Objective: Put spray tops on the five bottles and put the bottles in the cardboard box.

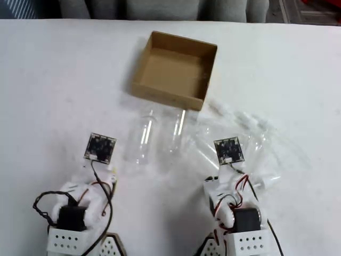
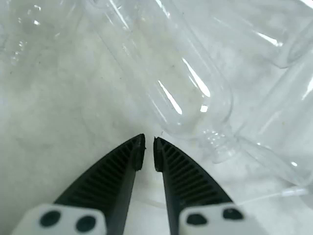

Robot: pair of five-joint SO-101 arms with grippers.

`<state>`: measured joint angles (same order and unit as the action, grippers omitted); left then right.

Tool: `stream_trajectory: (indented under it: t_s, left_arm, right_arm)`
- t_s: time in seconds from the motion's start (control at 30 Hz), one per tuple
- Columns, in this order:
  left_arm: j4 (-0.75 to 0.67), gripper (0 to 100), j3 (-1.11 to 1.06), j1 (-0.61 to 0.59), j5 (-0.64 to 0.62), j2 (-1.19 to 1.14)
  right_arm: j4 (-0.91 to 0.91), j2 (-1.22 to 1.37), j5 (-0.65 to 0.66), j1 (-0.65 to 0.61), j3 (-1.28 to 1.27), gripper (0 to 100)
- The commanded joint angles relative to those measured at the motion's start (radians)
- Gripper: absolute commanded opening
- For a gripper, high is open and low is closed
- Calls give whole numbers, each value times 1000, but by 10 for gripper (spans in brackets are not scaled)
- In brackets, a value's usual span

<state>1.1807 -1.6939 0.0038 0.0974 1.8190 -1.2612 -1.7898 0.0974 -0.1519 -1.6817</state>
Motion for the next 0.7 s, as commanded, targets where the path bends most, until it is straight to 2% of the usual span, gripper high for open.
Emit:
stream_trajectory:
  t_s: [0.0,0.1,0.27,0.53,0.67]
  left_arm:
    - [-106,65,25,-7,12,12]
    - [-199,65,25,1,12,12]
    - [-252,65,44,1,12,12]
    - [2,63,318,1,11,8]
    - [78,62,454,1,11,5]
  right_arm:
    - [-8,-10,8,12,-9,15]
    - [-8,-12,8,13,-9,15]
    - [4,-12,9,70,-9,15]
    - [4,-12,9,91,-9,15]
    - [2,-12,9,91,-9,15]
